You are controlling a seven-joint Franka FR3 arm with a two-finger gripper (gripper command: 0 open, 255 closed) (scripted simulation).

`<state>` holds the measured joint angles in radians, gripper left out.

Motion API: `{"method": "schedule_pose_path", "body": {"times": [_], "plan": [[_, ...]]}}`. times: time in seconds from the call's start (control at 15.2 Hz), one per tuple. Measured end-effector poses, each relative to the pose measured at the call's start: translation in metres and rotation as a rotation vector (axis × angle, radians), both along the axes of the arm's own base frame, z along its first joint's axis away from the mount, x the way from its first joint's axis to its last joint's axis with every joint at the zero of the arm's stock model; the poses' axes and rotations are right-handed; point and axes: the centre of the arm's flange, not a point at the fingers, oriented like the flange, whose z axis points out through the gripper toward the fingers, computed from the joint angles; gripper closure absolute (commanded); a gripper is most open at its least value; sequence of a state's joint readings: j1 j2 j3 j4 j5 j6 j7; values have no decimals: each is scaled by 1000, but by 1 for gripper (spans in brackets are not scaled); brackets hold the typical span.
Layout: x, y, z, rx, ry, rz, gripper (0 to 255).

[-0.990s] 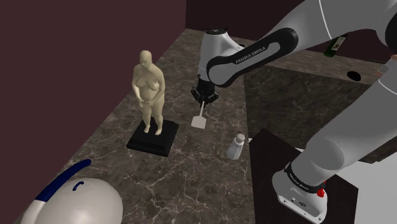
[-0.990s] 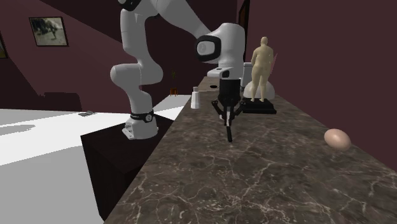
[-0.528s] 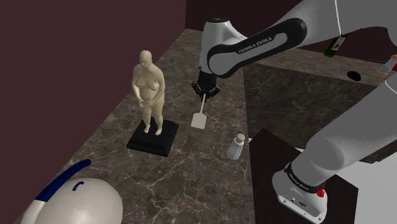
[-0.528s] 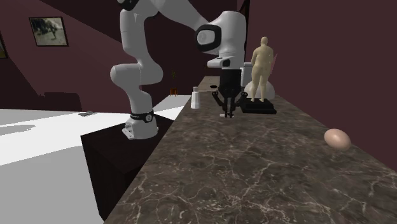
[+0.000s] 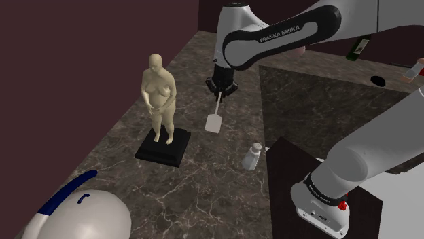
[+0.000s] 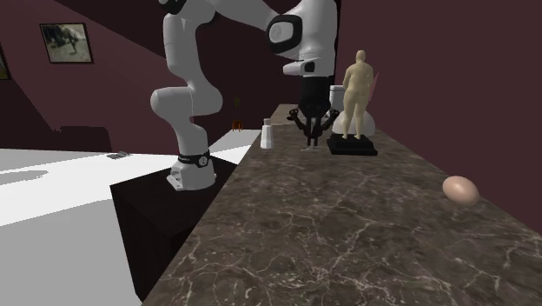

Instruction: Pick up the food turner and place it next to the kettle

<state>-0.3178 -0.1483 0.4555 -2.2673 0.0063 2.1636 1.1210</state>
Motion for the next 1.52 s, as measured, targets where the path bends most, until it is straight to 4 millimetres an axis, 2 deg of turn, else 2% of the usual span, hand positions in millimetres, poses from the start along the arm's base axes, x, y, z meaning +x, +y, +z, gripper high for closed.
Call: {"method": "schedule_pose_path", "body": {"times": [1.52], "plan": [[1,0,122,0,0,0,255]]}}
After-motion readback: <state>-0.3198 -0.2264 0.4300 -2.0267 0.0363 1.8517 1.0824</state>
